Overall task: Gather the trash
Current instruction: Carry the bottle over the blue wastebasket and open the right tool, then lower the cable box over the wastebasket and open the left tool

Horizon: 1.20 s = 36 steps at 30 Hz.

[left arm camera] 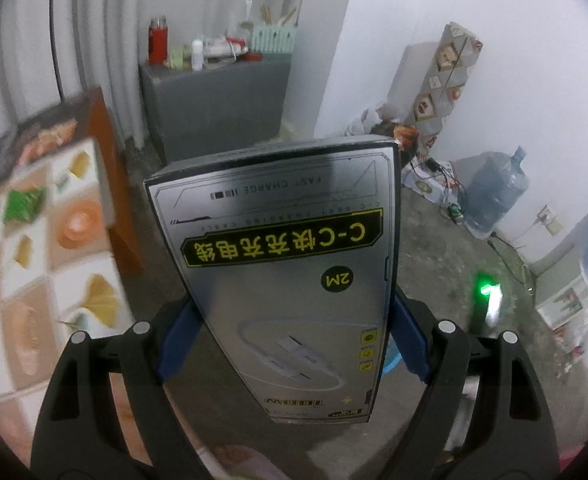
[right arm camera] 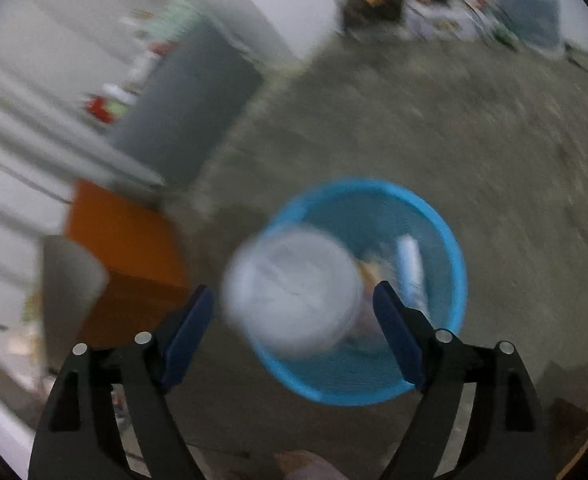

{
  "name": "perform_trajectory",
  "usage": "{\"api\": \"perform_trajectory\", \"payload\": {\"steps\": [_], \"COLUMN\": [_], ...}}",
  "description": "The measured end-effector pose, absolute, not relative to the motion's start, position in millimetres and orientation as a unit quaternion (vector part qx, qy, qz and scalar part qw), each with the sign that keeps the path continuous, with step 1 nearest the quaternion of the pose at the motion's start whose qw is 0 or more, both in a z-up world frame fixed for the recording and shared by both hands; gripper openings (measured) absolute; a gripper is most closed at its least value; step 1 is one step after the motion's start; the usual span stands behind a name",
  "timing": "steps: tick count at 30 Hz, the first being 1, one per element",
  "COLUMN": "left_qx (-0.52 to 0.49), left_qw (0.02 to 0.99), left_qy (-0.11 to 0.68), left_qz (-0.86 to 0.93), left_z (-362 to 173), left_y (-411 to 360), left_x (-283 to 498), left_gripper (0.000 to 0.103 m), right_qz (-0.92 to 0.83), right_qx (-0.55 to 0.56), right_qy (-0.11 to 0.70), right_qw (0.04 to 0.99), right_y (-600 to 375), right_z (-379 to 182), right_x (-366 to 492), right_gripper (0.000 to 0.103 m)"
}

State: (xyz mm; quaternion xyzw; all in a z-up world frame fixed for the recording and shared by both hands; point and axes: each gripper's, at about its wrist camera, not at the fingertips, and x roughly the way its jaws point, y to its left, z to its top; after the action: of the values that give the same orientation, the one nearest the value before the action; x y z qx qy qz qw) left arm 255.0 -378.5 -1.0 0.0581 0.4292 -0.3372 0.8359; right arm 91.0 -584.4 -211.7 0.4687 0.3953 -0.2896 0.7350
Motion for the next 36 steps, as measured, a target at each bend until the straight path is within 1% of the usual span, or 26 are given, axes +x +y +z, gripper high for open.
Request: {"api": "perform_trajectory", "payload": {"steps": [3, 10, 14, 17, 20, 24, 30, 36], "left_qx": [0.052, 0.069, 0.043, 0.014, 0.028, 0.026, 0.012, -0.001], "left_qw": [0.82, 0.788, 0.767, 0.77, 0.783, 0.774, 0.777, 0.78], "left_qy": [0.454, 0.499, 0.537, 0.529, 0.512, 0.527, 0.534, 0.525], "left_qz": [-0.344, -0.354, -0.348, -0.358, -0.353, -0.349, -0.333, -0.34], "left_z": [-18, -55, -81, -95, -111, -127, -129, -104], "left_y": [-395, -444, -478, -500, -517, -521, -509, -483], "left_x": [261, 263, 267, 267, 261, 259, 263, 263], "left_gripper": [0.08, 0.08, 0.081, 0.081, 0.084, 0.084, 0.084, 0.084], "right_qz": [-0.304, -0.313, -0.322, -0.324, -0.328, -0.331, -0.325, -0.314], "right_qx": [0.509, 0.498, 0.499, 0.505, 0.509, 0.514, 0.518, 0.524], "right_qy": [0.379, 0.356, 0.346, 0.345, 0.347, 0.342, 0.336, 0.331], "right_qw": [0.71, 0.726, 0.726, 0.722, 0.716, 0.714, 0.716, 0.719], "right_y": [-587, -559, -550, -543, -539, -537, -532, -526], "right_z": [-230, -208, -199, -197, -196, -195, -192, -190], "right_x": [51, -21, -54, -71, -83, -92, -92, -91], "right_gripper": [0.08, 0.08, 0.08, 0.08, 0.08, 0.08, 0.08, 0.08]}}
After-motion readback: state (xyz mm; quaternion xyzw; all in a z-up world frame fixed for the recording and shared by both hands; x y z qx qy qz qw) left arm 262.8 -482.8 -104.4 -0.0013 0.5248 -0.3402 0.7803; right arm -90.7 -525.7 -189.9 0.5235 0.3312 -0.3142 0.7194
